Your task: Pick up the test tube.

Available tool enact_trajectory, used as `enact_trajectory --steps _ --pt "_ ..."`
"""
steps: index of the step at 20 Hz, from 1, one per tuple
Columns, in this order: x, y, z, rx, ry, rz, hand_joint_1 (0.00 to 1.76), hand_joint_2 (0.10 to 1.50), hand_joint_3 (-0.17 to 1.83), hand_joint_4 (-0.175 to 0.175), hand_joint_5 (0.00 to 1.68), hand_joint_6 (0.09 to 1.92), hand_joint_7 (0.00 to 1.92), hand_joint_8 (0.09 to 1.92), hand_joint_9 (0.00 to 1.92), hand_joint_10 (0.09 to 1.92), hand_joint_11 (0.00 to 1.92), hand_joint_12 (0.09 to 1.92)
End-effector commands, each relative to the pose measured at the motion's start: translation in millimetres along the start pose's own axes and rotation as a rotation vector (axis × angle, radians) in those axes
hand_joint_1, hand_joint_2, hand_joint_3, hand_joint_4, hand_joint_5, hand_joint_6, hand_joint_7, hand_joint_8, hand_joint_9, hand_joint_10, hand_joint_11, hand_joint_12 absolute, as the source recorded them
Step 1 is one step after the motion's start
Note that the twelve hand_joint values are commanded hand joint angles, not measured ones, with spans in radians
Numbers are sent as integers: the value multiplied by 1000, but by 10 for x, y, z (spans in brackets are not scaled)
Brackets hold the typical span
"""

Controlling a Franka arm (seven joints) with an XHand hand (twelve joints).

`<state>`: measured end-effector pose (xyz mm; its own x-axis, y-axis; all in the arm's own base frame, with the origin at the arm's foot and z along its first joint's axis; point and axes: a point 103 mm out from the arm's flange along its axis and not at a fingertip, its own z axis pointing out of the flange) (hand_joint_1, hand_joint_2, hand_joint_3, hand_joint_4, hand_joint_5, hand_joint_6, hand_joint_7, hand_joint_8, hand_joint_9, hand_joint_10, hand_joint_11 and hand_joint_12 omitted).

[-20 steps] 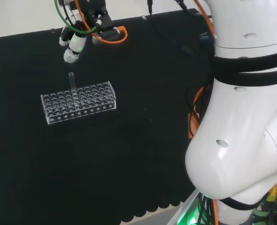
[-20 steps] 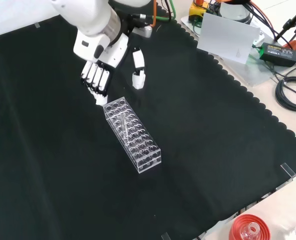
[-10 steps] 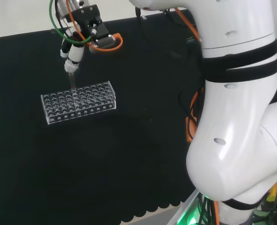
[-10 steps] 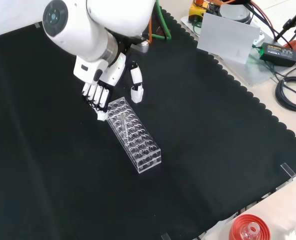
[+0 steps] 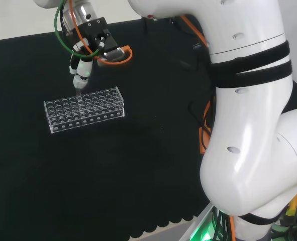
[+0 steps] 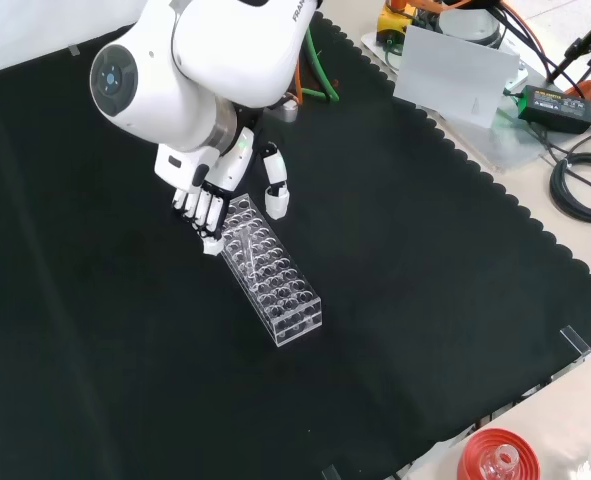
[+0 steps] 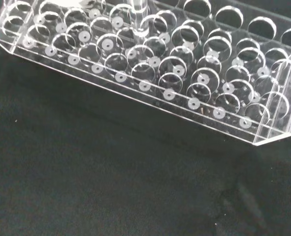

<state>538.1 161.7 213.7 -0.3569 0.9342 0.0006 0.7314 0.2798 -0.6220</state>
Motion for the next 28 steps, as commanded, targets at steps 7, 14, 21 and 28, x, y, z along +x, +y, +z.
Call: enact_trajectory --steps 7,14,21,28 --pt "40 190 144 20 59 7 794 783 417 -94 324 87 321 815 229 965 0 1442" --pt "86 270 150 -7 111 -9 812 775 442 -103 365 87 393 825 292 957 0 1477" --pt "17 283 110 -40 121 12 866 755 491 -127 461 123 604 811 456 908 37 1541" --pt "14 318 79 -52 134 26 922 727 576 -166 511 690 852 749 688 810 222 1492"
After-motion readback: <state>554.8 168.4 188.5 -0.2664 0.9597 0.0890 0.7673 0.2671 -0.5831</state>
